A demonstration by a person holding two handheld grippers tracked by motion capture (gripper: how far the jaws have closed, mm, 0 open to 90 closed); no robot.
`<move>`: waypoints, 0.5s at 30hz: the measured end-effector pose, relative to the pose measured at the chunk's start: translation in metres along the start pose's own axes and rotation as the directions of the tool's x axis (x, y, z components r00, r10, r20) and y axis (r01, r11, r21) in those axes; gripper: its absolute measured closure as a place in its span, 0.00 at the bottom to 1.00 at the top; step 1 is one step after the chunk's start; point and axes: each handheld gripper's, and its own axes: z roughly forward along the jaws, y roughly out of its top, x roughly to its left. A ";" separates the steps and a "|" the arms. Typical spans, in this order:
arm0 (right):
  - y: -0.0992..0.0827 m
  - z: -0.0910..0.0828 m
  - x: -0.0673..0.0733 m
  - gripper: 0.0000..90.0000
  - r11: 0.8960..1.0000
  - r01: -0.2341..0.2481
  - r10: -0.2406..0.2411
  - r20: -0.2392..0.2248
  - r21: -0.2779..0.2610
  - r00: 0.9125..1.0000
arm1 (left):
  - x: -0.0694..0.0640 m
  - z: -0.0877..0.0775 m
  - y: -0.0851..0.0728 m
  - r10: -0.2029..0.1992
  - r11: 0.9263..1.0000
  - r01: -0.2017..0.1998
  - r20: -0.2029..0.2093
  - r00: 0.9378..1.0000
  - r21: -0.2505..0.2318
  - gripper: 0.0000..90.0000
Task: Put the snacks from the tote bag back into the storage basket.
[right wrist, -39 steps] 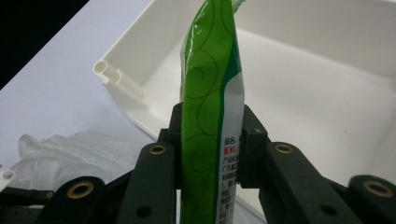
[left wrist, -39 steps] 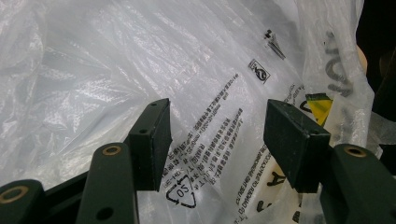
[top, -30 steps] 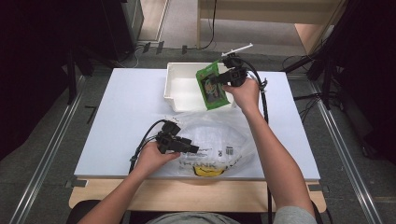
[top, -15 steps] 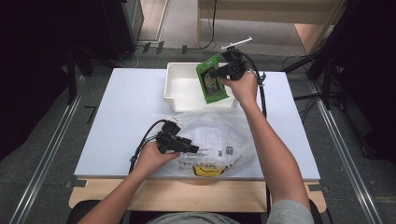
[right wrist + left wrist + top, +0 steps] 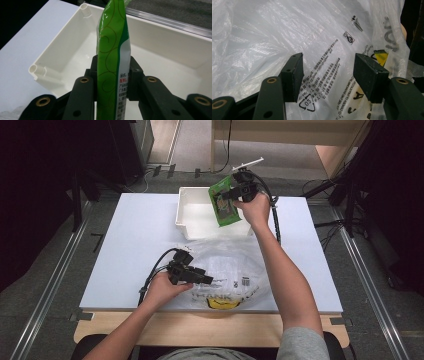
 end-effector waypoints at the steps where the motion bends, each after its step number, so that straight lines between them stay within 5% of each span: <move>1: 0.001 0.002 0.000 0.82 1.000 -0.008 0.008 -0.001 -0.001 1.000 | 0.000 0.000 0.000 -0.001 1.000 0.001 -0.001 1.000 -0.002 0.47; 15: 0.018 0.025 -0.008 0.82 0.999 -0.029 0.030 0.043 -0.023 0.999 | 0.001 -0.002 0.000 -0.001 1.000 0.001 -0.004 1.000 -0.001 0.47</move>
